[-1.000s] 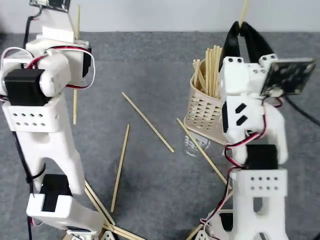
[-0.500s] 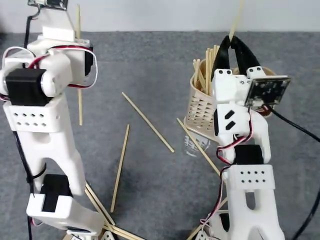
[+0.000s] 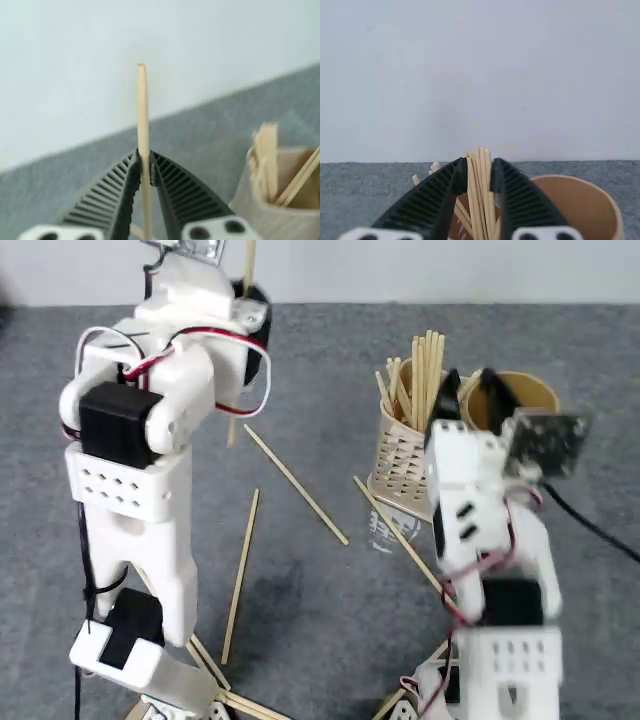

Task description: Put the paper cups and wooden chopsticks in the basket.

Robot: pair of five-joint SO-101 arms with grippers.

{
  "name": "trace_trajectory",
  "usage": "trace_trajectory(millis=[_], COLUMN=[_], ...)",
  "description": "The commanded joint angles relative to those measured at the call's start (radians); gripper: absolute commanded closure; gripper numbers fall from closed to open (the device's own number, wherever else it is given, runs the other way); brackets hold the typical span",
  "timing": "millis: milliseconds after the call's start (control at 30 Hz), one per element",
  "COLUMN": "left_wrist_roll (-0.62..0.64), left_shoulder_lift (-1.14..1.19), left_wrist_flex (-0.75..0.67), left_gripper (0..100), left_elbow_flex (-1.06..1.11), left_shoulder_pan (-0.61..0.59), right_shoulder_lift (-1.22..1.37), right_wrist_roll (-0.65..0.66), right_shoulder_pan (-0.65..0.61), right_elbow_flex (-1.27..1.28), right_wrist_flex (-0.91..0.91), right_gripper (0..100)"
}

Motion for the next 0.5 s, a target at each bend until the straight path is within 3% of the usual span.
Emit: trace_trajectory(millis=[0, 67, 167, 233, 467], left_wrist_roll=[0.071, 0.106, 0.161, 0.201, 0.354], left_shoulder_lift=[-0.046, -0.046, -0.048, -0.046, -0.046], left_wrist_flex=[-0.124, -0.181, -0.244, -0.288, -0.559], left_gripper=[99, 99, 99, 99, 99], left_elbow_flex=[-0.027, -0.027, -0.028, -0.027, 0.124], left_shoulder_pan=[0.054, 0.087, 0.141, 0.172, 0.207], right_shoulder_lift=[-0.183, -0.271, -0.394, -0.476, -0.671], right_wrist_roll=[-0.021, -0.023, -0.074, -0.132, -0.135], right_shoulder_pan=[-0.047, -0.082, -0.110, -0.110, -0.114], right_elbow_flex=[-0.003, 0.031, 0.152, 0.267, 0.601], right_wrist_flex=[0.297, 0.440, 0.492, 0.450, 0.298], right_gripper=[97.7, 96.3, 96.3, 96.3, 96.3])
